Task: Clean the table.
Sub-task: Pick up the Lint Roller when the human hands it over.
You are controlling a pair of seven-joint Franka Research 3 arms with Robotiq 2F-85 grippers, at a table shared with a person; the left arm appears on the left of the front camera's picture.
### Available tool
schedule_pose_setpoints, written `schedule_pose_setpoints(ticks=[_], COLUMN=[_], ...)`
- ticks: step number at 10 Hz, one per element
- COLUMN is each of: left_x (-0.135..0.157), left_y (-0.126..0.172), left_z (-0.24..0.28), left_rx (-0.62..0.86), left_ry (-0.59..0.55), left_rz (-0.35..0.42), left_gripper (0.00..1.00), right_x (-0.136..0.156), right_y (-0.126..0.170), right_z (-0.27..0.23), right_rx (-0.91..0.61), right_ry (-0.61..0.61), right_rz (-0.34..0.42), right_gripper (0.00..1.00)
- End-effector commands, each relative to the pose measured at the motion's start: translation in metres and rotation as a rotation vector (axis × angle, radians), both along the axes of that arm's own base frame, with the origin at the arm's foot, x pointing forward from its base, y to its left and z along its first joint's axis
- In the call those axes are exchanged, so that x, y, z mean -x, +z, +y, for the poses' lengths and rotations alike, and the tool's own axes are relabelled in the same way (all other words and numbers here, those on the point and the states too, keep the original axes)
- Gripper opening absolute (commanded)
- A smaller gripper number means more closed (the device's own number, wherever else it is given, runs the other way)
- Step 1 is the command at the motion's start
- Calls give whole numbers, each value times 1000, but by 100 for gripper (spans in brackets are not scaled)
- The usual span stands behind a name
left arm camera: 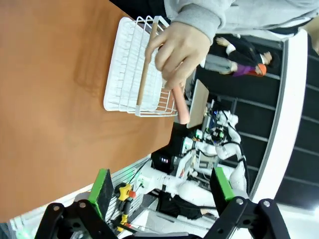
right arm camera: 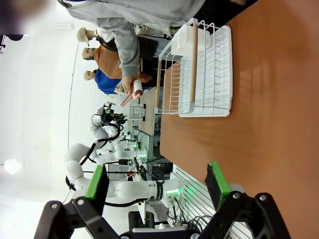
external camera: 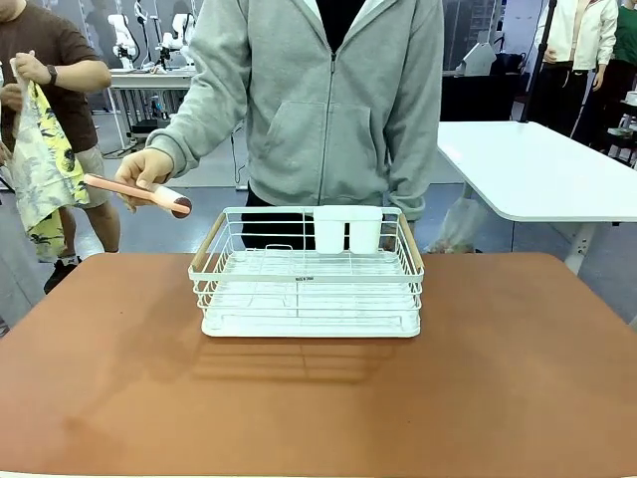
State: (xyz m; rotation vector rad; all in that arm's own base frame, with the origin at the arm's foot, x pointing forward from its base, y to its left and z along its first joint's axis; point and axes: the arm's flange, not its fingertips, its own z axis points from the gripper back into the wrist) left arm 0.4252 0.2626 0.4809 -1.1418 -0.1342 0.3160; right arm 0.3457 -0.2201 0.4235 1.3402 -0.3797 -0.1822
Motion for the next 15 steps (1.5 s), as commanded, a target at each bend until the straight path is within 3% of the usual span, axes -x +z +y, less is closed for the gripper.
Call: schedule_pose_setpoints(ticks=[1,2,6,8,11,15], left_x=[13,15,19,14,22,19], left_y=[20,25,31,25,19,11], left_z=[-60,-80,-152,-165,-181,-190], left_rx=[-95,-112,-147,-148,-160,-146], left_ry=[108,157,417,502,424,436], left_rz=[148,170,138,189,126,114], left_gripper=[100,100,100,100,100,100], right_x=[1,1,1,1,1,1], right_y=[1,1,1,1,1,1], right_z=[1,1,1,1,1,1], right_rx=[-11,-11,-11,-11,-11,-11], right_ry=[3,3,3,3,3,3], right_rz=[-16,-16,-16,-16,-16,-16], right_gripper=[100,100,100,100,100,100])
